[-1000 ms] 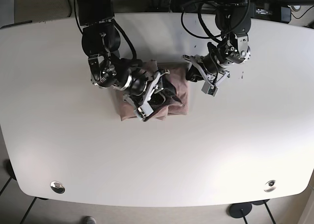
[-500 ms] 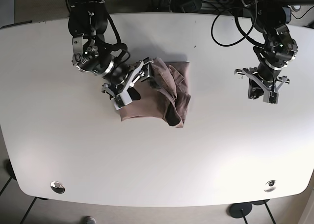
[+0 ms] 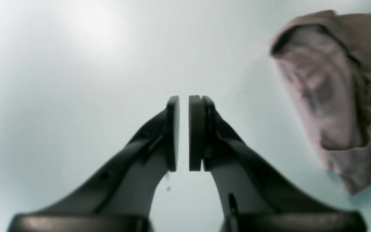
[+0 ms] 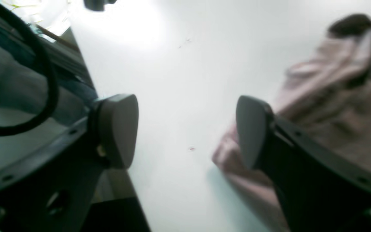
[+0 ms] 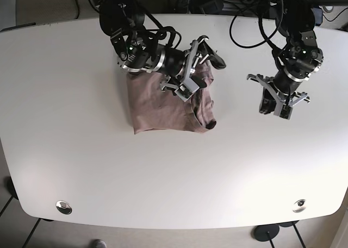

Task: Fold the T-shirt properly
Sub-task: 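Grasp the folded bundle's sides with both grippers and square it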

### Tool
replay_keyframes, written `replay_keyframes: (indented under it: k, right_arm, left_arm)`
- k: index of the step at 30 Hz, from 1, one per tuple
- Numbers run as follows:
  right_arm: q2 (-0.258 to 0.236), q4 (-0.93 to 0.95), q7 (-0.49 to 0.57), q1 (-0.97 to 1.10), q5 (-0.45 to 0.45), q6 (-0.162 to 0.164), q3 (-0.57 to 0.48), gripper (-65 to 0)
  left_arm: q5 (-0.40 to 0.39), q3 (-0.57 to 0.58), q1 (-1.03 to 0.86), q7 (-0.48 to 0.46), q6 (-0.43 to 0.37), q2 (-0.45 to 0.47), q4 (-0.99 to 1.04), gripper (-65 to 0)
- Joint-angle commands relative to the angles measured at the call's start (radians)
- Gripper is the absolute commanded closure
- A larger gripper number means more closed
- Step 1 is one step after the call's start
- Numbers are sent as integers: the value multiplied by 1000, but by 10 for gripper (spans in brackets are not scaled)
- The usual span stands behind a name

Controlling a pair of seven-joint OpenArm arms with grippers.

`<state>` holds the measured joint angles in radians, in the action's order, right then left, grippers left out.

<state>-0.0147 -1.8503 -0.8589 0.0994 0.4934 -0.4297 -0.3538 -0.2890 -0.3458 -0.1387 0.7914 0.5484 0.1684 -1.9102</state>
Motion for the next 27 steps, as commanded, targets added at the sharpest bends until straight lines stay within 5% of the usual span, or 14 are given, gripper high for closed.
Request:
replay_keyframes:
  k: [1,8,10,12,14,16,20,27]
  right_arm:
    - [3,-15,30,-33,15,-5,80,-438]
    - [0,133,28,-168,9,-13,394,-436]
    - [-37,223,30,-226,17,-14,421,-430]
    - [-61,324,33,-297,17,-16,419,-344]
    - [-80,456,86,-370,8,-50,421,-152]
    - [-95,559,140,-418,8,-71,419,-62]
    - [-106,776,278,-478,4,-77,417,-92]
    - [-129,817,444,-392,-132,-126,352,-86]
  left_arm:
    - [-9,30,-8,-23,0,10,-28,-33]
    - [-6,320,-35,-26,-1,10,-30,-32]
    - [-6,405,-37,-26,-3,10,-28,-32]
    - [-9,471,-37,-26,-8,9,-24,-31]
    - [-3,506,-55,-26,-9,-19,-15,-31]
    - [-3,506,-57,-26,-9,-37,8,-31]
    - [-5,505,-51,-28,-9,-36,113,-31]
    - [-5,431,47,-26,-1,-22,269,-32]
